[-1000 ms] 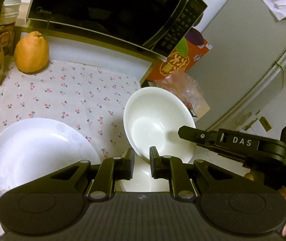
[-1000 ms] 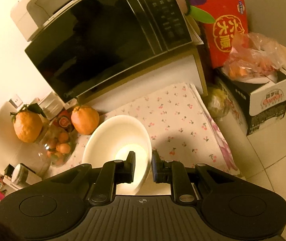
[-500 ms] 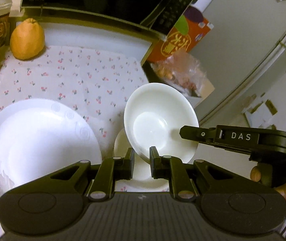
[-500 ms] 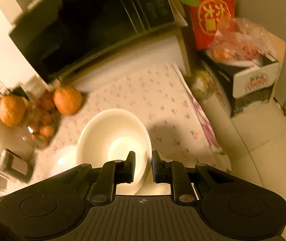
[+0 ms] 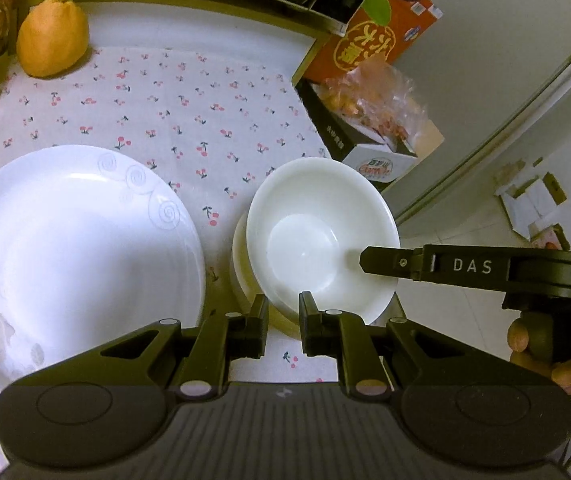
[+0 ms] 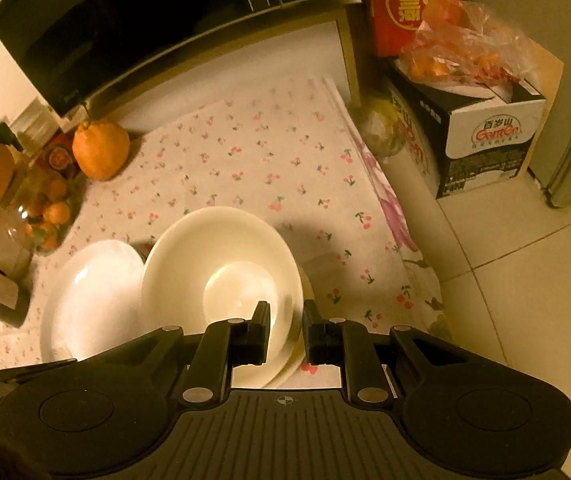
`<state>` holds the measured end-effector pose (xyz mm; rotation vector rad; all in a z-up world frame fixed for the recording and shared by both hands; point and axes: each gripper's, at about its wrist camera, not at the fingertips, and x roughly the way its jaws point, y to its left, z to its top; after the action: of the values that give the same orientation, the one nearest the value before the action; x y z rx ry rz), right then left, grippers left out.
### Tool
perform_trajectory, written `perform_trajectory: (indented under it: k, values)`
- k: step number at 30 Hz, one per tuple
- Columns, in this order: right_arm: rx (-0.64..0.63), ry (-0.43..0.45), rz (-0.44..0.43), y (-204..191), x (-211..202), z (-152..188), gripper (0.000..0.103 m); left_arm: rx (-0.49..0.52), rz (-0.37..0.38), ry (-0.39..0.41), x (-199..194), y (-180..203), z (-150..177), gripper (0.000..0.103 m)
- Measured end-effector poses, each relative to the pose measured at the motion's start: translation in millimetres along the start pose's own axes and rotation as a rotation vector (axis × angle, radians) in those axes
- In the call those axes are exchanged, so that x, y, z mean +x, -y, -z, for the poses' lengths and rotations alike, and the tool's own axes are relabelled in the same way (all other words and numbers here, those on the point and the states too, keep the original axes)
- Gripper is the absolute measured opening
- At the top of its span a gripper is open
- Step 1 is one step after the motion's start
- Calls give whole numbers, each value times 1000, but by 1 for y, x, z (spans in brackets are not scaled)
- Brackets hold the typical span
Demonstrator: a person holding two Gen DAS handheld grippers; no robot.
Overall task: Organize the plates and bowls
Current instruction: 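Lower the bowl into the nested bowls and open both grippers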
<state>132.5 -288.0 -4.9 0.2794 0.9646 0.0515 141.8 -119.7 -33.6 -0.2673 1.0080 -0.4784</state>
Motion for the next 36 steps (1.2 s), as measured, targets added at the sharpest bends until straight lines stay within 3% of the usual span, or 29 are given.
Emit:
perform_trajectory:
  k: [18,28,31,36]
  values:
    - [-11,-17,31,0,8,0,20,-2,-14,-6,3,-1,-2,15]
    - [-7,-16,35,3,9,0,21,30,-29,13,3,1,0,27]
    - [1,-7,28,5,7,0,33,49,-26,24,1,1,2,39]
    - [23,31,10,12,1,-1,68,94,-24,51,-2,2,5,60]
